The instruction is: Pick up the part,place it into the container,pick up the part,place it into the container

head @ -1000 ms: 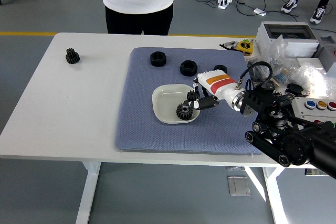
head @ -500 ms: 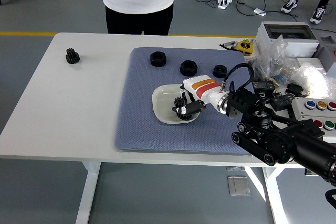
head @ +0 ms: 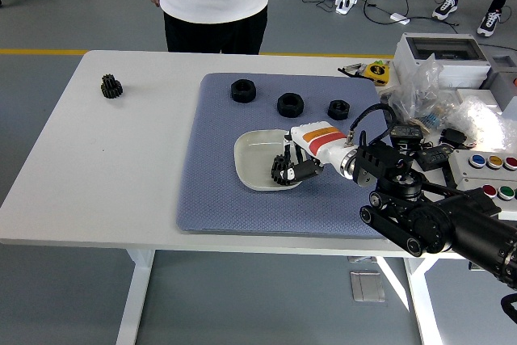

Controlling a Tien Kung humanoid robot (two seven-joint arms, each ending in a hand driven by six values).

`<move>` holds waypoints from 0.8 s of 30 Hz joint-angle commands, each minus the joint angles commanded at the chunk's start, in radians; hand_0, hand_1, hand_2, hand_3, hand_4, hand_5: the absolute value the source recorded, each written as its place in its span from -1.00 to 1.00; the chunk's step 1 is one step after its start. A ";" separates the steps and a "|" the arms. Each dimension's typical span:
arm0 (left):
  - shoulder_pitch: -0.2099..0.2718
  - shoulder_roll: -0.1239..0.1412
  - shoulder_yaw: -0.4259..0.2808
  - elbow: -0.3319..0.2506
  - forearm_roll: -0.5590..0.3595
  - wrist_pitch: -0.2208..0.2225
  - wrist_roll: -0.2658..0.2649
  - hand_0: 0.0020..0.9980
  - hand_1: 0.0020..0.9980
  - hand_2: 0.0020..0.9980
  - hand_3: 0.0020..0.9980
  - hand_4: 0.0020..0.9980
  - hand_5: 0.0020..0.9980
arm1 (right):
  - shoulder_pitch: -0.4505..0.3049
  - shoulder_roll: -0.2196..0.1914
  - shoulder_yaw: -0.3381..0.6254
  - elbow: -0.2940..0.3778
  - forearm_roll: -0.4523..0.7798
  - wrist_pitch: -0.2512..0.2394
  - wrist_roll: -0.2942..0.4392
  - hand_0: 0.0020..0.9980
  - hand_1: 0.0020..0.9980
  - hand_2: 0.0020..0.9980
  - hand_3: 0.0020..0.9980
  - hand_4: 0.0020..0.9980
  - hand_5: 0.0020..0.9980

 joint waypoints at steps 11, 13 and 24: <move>0.001 0.002 0.004 0.000 -0.008 0.000 -0.003 0.26 0.26 0.24 0.13 0.27 0.11 | -0.010 -0.041 0.049 0.048 -0.040 0.032 0.013 -0.84 -0.60 -0.15 0.02 1.00 0.13; 0.002 0.001 0.002 0.001 -0.009 0.001 -0.003 0.26 0.26 0.24 0.13 0.27 0.11 | -0.014 -0.056 0.070 0.069 -0.058 0.038 0.013 -0.83 -0.60 -0.14 0.03 1.00 0.12; 0.005 0.000 0.003 0.002 -0.012 0.001 -0.003 0.26 0.26 0.24 0.13 0.27 0.11 | -0.038 -0.137 0.195 0.154 -0.118 0.080 0.011 -0.80 -0.53 -0.02 0.15 1.00 0.16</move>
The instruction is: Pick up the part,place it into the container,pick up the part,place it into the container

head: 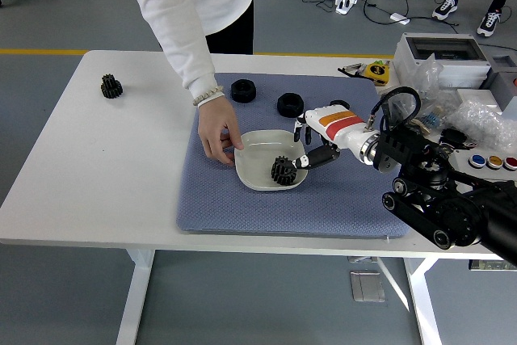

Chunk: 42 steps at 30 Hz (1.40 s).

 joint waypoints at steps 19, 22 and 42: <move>0.005 -0.005 -0.004 0.002 0.005 -0.001 0.000 0.26 0.26 0.24 0.13 0.26 0.10 | -0.216 -0.171 0.337 0.035 0.395 -0.035 0.110 0.64 0.69 0.86 0.86 1.00 0.46; 0.006 -0.007 -0.007 0.002 0.010 -0.001 0.001 0.26 0.26 0.24 0.13 0.26 0.10 | -0.251 -0.183 0.374 0.036 0.519 -0.051 0.155 0.64 0.69 0.86 0.86 1.00 0.46; 0.007 -0.010 -0.010 0.005 0.018 -0.003 -0.001 0.26 0.26 0.24 0.13 0.26 0.11 | -0.461 -0.175 0.610 0.108 1.194 0.050 0.231 0.76 0.69 0.76 0.82 1.00 0.77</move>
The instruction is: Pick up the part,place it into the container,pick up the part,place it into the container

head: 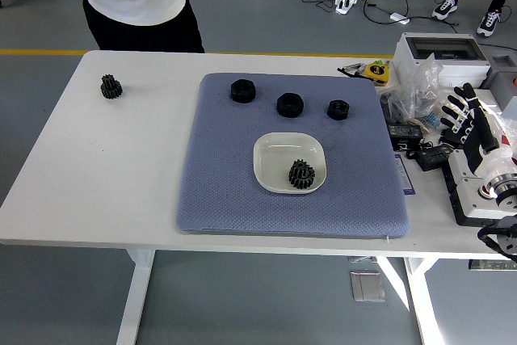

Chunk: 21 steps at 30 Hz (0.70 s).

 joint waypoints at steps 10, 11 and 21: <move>0.000 -0.002 0.007 0.002 -0.014 0.002 -0.005 0.25 0.26 0.24 0.13 0.26 0.11 | -0.093 0.017 0.111 0.060 -0.106 -0.005 0.008 0.75 0.67 0.74 0.80 1.00 0.79; 0.000 -0.002 0.007 0.002 -0.014 0.002 -0.005 0.25 0.26 0.24 0.13 0.26 0.11 | -0.096 0.017 0.114 0.063 -0.110 -0.005 0.007 0.75 0.67 0.74 0.80 1.00 0.79; 0.000 -0.006 0.011 0.002 -0.021 0.003 -0.007 0.25 0.26 0.24 0.13 0.26 0.11 | -0.141 0.033 0.149 0.092 -0.136 -0.007 0.017 0.73 0.66 0.73 0.78 1.00 0.82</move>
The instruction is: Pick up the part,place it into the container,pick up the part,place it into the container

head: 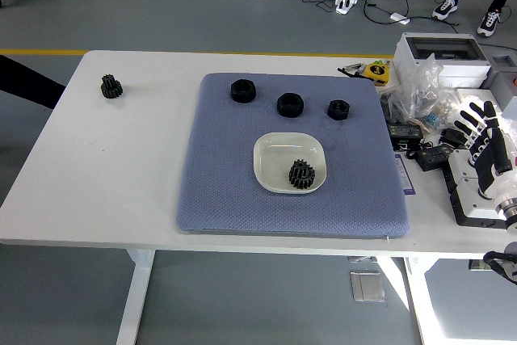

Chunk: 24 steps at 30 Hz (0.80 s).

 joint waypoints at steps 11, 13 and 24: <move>-0.010 -0.004 0.003 0.002 -0.005 0.001 -0.005 0.25 0.26 0.24 0.13 0.26 0.11 | -0.007 -0.013 0.014 0.025 0.001 0.002 0.009 0.71 0.65 0.72 0.77 1.00 0.83; -0.012 -0.004 0.004 0.002 -0.006 0.000 -0.006 0.25 0.26 0.24 0.13 0.26 0.11 | -0.007 -0.013 0.017 0.027 0.002 0.001 0.010 0.71 0.65 0.72 0.77 1.00 0.83; -0.018 -0.004 0.018 0.002 -0.031 0.003 -0.012 0.25 0.26 0.24 0.13 0.26 0.11 | -0.001 -0.011 0.017 0.035 0.014 -0.007 0.014 0.69 0.64 0.70 0.74 1.00 0.83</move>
